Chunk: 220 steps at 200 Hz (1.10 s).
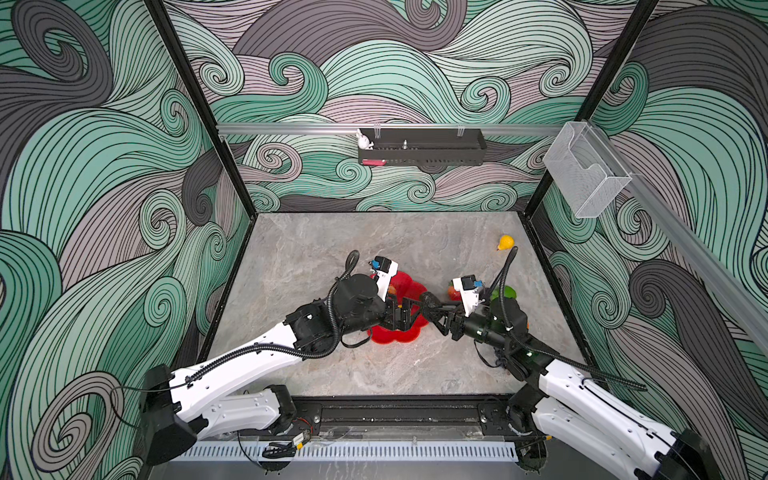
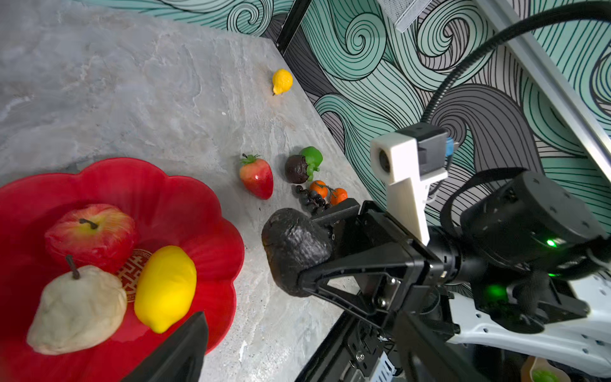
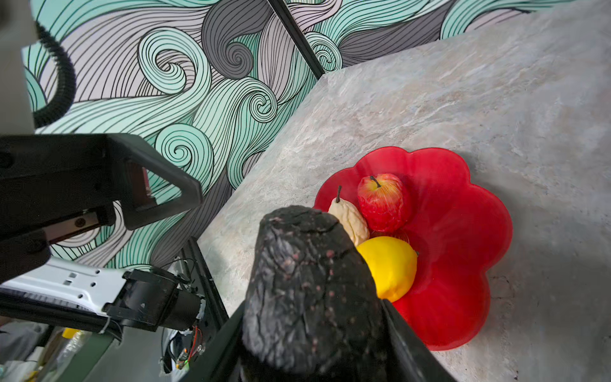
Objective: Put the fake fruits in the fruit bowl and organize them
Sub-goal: 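Lift the avocado toward the bowl with the right gripper while the left gripper approaches, then grasp the dark avocado with the left gripper while the right gripper releases it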
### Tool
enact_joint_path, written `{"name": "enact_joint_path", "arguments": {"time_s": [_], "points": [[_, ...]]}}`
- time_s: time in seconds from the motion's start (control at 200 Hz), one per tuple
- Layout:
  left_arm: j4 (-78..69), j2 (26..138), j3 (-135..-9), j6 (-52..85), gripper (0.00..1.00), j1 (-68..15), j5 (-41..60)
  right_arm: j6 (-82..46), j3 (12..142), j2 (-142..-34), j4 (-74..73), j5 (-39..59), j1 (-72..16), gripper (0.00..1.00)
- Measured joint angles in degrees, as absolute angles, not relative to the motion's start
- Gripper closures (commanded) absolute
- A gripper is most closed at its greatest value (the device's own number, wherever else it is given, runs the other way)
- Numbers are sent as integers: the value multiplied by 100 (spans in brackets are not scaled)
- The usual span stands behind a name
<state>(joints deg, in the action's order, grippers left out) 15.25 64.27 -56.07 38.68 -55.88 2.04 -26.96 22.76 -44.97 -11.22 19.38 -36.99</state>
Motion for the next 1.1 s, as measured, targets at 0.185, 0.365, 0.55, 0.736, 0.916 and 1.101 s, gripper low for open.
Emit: {"name": "enact_joint_path", "arguments": {"time_s": [0.185, 0.365, 0.55, 0.736, 0.916, 1.101], "points": [[1872, 6672, -5636, 4176, 10, -5588, 373, -2399, 2268, -4497, -1352, 1315, -4364, 44], [1977, 6790, -5690, 4335, 12, -5559, 504, -2143, 2268, -4558, -1520, 810, -4960, 44], [1981, 6895, -5780, 4429, 22, -5555, 670, -1922, 2268, -4705, -1656, 403, -5389, 45], [2001, 7032, -5841, 4445, 29, -5535, 827, -1747, 2268, -4770, -1664, 141, -5621, 45], [2106, 7157, -5907, 4429, 36, -5522, 963, -1625, 2274, -4829, -1664, -25, -5706, 44], [2233, 7242, -5948, 4405, 48, -5454, 974, -1527, 2322, -4915, -1653, -121, -5736, 44]]}}
